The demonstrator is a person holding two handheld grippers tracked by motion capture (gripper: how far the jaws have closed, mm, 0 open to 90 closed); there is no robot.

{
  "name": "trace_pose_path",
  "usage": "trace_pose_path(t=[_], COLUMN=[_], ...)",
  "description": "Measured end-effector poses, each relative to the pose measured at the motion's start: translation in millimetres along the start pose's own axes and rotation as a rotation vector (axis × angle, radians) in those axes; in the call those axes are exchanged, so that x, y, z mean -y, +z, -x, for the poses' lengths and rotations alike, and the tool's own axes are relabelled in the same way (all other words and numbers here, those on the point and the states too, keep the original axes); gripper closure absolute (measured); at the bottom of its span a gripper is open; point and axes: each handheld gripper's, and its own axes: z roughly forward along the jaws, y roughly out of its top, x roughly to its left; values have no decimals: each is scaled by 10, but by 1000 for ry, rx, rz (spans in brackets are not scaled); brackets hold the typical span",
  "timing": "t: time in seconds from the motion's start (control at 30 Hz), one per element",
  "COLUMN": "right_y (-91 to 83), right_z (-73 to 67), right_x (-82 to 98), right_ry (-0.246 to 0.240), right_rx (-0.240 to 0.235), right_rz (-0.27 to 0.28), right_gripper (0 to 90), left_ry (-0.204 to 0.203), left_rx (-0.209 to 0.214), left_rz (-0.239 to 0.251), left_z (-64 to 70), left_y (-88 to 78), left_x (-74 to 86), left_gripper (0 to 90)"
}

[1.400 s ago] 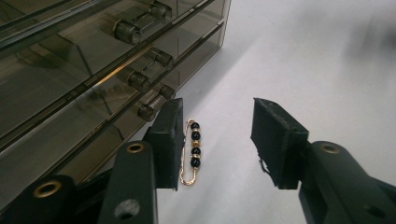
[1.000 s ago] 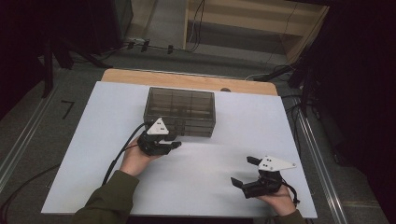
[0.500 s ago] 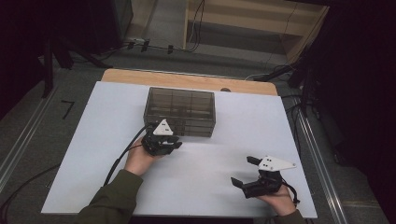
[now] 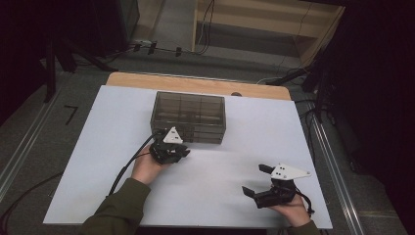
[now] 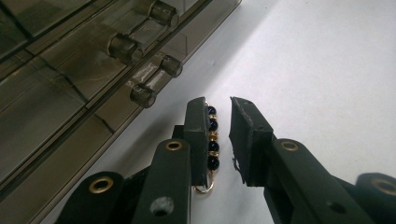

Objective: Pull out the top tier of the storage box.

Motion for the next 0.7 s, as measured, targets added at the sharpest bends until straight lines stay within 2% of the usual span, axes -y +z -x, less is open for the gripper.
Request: trace_pose_path(t=[0.27,0.7], right_y=[-1,-3], right_z=[-2,-2], right_x=[0,1], right_ry=[0,-1], right_rx=[-2,-1], right_rz=[2,1], right_gripper=[0,0], left_ry=[-3,-13], left_rx=[-9,-9], left_rz=[-19,-22], left_z=[-14,-20], left_y=[13,43], left_x=[23,47], left_gripper=[771,791])
